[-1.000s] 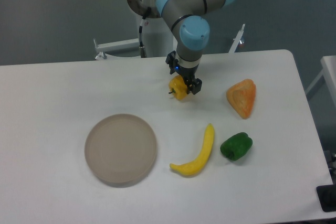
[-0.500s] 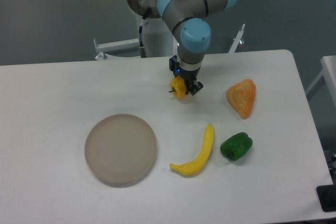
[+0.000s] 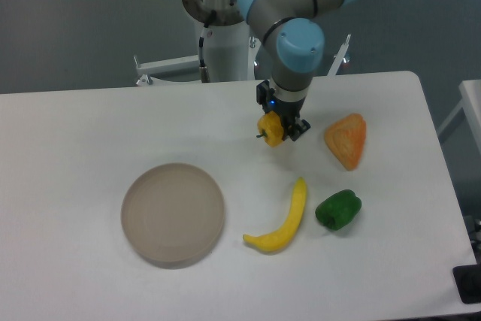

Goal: Pick up the yellow pepper from the table

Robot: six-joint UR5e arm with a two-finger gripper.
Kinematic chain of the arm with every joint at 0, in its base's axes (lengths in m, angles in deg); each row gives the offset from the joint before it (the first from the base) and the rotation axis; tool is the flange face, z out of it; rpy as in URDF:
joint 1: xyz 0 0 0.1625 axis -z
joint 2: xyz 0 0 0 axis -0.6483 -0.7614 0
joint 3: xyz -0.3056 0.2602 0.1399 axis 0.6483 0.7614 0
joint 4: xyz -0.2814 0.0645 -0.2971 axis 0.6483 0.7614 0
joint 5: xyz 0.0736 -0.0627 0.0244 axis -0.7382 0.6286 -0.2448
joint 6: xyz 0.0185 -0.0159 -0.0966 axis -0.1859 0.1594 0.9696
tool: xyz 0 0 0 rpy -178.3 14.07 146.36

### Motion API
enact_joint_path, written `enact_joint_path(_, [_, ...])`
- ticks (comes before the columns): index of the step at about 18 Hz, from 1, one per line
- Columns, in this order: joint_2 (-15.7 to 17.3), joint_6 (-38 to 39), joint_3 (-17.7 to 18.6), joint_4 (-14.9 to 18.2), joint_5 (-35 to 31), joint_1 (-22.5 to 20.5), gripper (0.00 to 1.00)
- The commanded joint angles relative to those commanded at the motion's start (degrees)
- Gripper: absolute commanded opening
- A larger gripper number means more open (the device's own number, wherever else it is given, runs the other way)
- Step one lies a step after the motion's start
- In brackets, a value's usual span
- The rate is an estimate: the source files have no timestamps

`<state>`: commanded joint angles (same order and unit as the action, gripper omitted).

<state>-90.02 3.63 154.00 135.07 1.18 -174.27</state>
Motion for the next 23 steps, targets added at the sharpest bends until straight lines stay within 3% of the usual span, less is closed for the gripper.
enact_joint_path(1, [-1.93,0.00,-3.86,1.84,0.17,-0.09,0.42])
enact_joint_path(3, [-4.48,0.00,-8.27,3.44,0.35,-0.18,0.41])
enact_joint_path(10, [-10.91,-0.52,-18.82,3.53,0.53,-0.62,0.39])
enact_joint_path(23, [-11.53,-1.93,-18.92,3.01,0.53,-0.79,0.39])
